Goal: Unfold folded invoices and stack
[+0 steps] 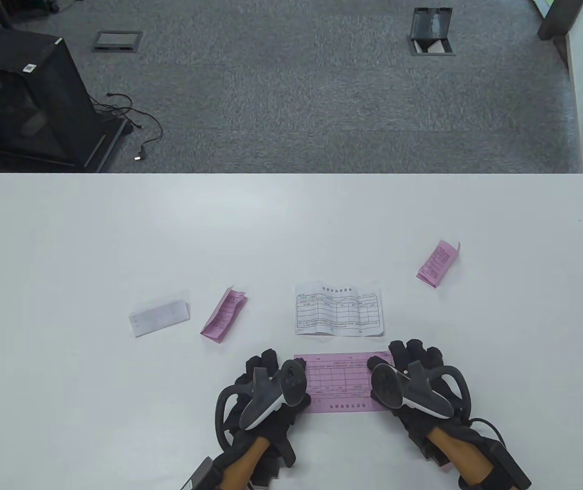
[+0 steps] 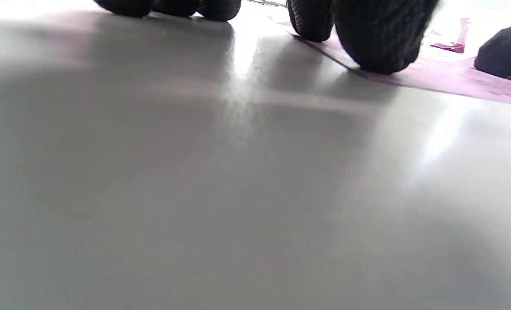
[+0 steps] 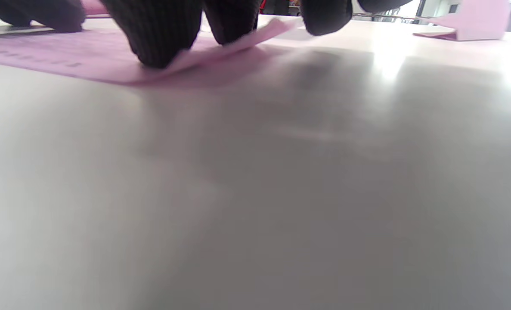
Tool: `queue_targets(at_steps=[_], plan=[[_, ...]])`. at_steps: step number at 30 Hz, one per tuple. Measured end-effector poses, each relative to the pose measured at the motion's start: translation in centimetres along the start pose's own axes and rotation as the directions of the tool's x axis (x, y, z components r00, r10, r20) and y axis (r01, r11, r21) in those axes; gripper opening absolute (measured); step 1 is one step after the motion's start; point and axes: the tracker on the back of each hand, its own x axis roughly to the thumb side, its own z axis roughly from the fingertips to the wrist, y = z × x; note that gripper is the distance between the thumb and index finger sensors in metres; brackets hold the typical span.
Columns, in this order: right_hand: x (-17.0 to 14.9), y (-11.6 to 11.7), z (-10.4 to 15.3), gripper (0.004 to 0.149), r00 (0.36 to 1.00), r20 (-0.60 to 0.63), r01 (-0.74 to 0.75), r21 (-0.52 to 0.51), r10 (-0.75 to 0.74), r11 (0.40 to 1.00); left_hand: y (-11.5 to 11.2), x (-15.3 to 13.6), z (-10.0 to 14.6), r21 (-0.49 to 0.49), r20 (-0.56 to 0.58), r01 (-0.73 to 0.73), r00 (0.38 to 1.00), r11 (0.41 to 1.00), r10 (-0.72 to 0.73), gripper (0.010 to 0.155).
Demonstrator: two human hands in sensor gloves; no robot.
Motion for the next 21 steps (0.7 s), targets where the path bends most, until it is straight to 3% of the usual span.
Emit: queue_targets(at_steps=[13, 17, 21], plan=[[-0.5, 0.1, 0.2, 0.062, 0.999, -0.004, 0.052, -0.013, -0.052, 0.999, 0.2, -0.6, -0.2, -0.001, -0.003, -0.020, 1.000, 1.000, 0.020, 0.070], [0.4, -1.7, 0.6, 0.061, 0.991, 0.020, 0.131, -0.118, -0.130, 0.984, 0.2, -0.5, -0.2, -0.002, -0.002, -0.019, 1.000, 1.000, 0.019, 0.070], [2.1, -3.1, 0.7, 0.061, 0.986, 0.060, 0.161, -0.154, -0.154, 0.975, 0.2, -0.5, -0.2, -0.002, -0.002, -0.019, 1.000, 1.000, 0.019, 0.070]])
